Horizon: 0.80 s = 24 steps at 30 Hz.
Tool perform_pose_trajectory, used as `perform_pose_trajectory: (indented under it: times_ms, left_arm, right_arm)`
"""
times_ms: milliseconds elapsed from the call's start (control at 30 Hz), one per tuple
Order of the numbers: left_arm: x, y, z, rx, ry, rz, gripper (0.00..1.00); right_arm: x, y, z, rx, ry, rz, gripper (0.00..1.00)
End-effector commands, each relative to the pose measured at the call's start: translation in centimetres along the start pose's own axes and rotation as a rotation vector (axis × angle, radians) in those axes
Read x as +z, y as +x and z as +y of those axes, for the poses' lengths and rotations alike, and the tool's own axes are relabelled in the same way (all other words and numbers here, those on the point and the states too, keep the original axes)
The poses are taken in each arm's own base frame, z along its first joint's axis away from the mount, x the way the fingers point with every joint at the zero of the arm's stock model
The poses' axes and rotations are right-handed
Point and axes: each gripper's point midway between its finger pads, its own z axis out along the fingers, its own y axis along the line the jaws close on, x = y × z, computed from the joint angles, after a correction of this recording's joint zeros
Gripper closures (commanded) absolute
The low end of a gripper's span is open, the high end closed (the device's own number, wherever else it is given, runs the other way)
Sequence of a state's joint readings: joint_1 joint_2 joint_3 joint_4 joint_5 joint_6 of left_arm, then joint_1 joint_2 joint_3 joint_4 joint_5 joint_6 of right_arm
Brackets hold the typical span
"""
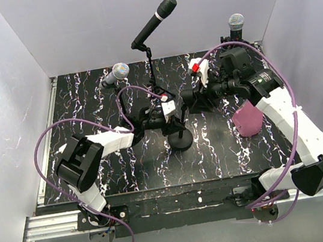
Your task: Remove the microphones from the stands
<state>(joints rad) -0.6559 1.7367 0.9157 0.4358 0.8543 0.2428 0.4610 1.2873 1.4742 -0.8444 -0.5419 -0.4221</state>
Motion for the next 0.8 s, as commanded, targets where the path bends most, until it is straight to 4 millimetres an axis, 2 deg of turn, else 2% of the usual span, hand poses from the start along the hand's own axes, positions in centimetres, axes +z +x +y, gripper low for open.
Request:
perform_pose_trajectory:
  times_ms: [0, 67, 100, 133, 167, 233, 267, 300, 367, 400, 433, 467, 633, 667, 767]
  left_arm:
    - [0.6, -2.3, 1.9, 0.058, -0.131, -0.028, 1.0]
    - [-0.1, -2.6, 4.4, 0.035, -0.411, -0.017, 1.0]
    - [-1.2, -2.7, 6.3, 0.016, -0.628, -0.016, 1.0]
    - [-1.8, -2.7, 6.9, -0.016, -0.76, -0.016, 1.0]
    - [-1.7, -2.8, 7.1, -0.047, -0.808, -0.018, 1.0]
    - [-0.9, -2.4, 6.6, -0.12, -0.795, -0.01, 1.0]
    - [-0.5, -2.3, 6.2, -0.154, -0.775, -0.018, 0.97]
    - [-0.2, -2.3, 6.0, -0.15, -0.755, -0.018, 0.87]
    - [0.0, -2.6, 5.5, -0.128, -0.719, -0.025, 0.58]
    - [-0.2, -2.7, 5.3, -0.086, -0.692, -0.016, 0.48]
    - [-0.8, -2.9, 5.4, -0.072, -0.681, -0.016, 0.41]
    - [-0.9, -3.2, 4.6, -0.068, -0.623, -0.022, 0.36]
    - [-4.2, -3.3, 2.3, -0.07, -0.467, 0.016, 0.13]
    - [-4.8, -3.3, 1.6, -0.05, -0.436, 0.027, 0.02]
    - [-6.3, -2.9, -1.0, 0.036, -0.348, 0.064, 0.02]
  right_arm:
    - [0.2, 1.2, -0.2, 0.109, 0.041, 0.043, 0.99]
    - [0.4, 1.0, -1.5, 0.267, 0.13, 0.047, 0.99]
    - [0.4, 0.7, -2.2, 0.341, 0.177, 0.048, 0.99]
    - [0.5, 0.8, -2.4, 0.397, 0.196, 0.064, 0.99]
    - [0.6, 0.8, -2.4, 0.428, 0.198, 0.075, 0.99]
    - [0.7, 0.5, -2.1, 0.459, 0.188, 0.07, 0.99]
    - [0.7, 0.4, -2.3, 0.435, 0.201, 0.069, 0.99]
    - [0.7, 0.4, -2.5, 0.421, 0.219, 0.071, 0.99]
    - [0.4, 0.6, -3.3, 0.373, 0.258, 0.087, 0.99]
    - [0.3, 0.7, -3.7, 0.352, 0.275, 0.097, 0.99]
    - [0.1, 0.8, -3.9, 0.331, 0.281, 0.105, 0.99]
    - [0.0, 0.9, -3.8, 0.313, 0.276, 0.114, 0.99]
    - [0.5, 3.4, -2.8, 0.224, 0.201, 0.215, 0.99]
    - [0.7, 4.0, -2.6, 0.211, 0.187, 0.237, 0.99]
    - [1.3, 6.0, -2.1, 0.197, 0.161, 0.303, 0.99]
